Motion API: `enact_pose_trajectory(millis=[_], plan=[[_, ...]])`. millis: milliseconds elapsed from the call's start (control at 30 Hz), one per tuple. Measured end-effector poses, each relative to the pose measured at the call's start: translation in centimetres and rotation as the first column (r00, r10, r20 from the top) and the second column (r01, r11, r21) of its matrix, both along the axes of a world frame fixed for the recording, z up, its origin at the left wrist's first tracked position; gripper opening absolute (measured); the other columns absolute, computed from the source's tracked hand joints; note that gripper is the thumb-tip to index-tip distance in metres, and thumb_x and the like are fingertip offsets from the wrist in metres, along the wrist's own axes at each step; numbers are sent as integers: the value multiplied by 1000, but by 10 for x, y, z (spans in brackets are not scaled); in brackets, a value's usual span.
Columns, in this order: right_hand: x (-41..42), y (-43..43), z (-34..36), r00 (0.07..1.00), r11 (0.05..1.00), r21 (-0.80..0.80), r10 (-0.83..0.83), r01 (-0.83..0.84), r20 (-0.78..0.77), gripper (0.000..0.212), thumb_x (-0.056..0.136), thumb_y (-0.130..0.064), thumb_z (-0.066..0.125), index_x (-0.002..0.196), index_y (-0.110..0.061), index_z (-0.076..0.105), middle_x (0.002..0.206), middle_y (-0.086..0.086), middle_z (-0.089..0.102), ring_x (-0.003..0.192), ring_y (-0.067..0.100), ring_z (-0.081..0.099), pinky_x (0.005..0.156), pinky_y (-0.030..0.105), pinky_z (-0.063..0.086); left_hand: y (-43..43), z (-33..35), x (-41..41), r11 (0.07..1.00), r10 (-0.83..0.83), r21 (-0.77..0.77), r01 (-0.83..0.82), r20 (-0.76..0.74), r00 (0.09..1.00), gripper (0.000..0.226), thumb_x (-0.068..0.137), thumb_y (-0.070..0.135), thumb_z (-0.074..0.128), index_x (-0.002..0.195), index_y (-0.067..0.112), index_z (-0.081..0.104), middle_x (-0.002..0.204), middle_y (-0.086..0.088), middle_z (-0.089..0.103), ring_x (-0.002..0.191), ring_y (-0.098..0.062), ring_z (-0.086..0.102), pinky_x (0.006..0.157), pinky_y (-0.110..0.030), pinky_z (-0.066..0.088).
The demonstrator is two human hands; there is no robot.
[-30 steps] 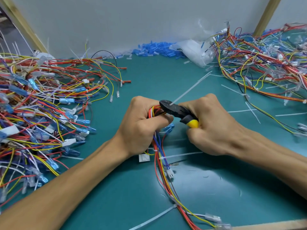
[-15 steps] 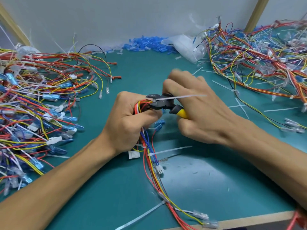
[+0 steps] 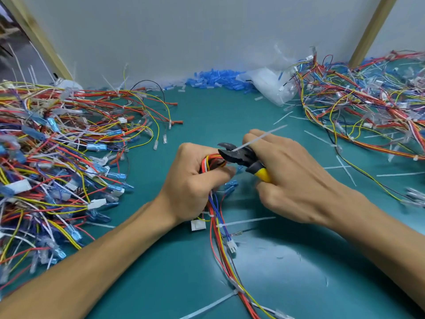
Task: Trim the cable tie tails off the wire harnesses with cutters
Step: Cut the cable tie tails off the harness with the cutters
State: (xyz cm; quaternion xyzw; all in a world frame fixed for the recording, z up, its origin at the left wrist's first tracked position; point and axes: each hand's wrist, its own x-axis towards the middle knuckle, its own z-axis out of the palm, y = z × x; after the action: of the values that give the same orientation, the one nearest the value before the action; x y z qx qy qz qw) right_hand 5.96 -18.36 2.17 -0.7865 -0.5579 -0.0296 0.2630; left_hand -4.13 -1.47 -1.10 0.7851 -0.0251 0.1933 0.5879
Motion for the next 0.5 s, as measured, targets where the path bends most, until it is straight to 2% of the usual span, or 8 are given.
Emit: enact_pose_trajectory(millis=[67,200,333,400,500], plan=[[1,0,-1,999,1000,-7,-6,5,-43,16,62,-15,43,77,-15,37,73,-4,40,70,32,41,60,49,38,0,0,1,1000,27,14,-27,4,1000,41,79,20,64,55,6,34,50,-13,26,49,-25,20,49,-37,19],[1,-2,-6,996,998,-27,-55,53,-71,13,59,-14,42,68,-16,33,57,4,28,60,31,30,49,42,25,-1,1,1,999,41,23,-40,-9,999,43,77,21,63,54,-1,35,49,-18,28,48,-27,22,47,-41,21],[0,-2,-8,982,997,-39,-73,67,-174,18,52,-15,39,69,-15,32,66,11,26,60,17,16,48,41,17,-1,-1,0,998,35,48,-33,-31,999,44,80,13,66,54,-2,34,51,-20,25,50,-27,20,48,-42,19],[-1,-2,-10,978,996,-40,-92,85,-190,20,52,-16,37,72,-17,35,68,9,24,61,16,15,49,39,16,-2,-1,0,997,39,61,-36,-40,998,44,82,8,65,54,0,33,51,-20,25,50,-26,20,48,-41,18],[-3,-1,-12,976,994,-31,-106,102,-191,17,53,-14,39,67,-11,29,65,7,18,62,16,13,50,38,14,-1,-1,0,997,37,63,-34,-42,998,43,82,7,65,54,-1,32,51,-20,24,50,-24,19,49,-39,17]])
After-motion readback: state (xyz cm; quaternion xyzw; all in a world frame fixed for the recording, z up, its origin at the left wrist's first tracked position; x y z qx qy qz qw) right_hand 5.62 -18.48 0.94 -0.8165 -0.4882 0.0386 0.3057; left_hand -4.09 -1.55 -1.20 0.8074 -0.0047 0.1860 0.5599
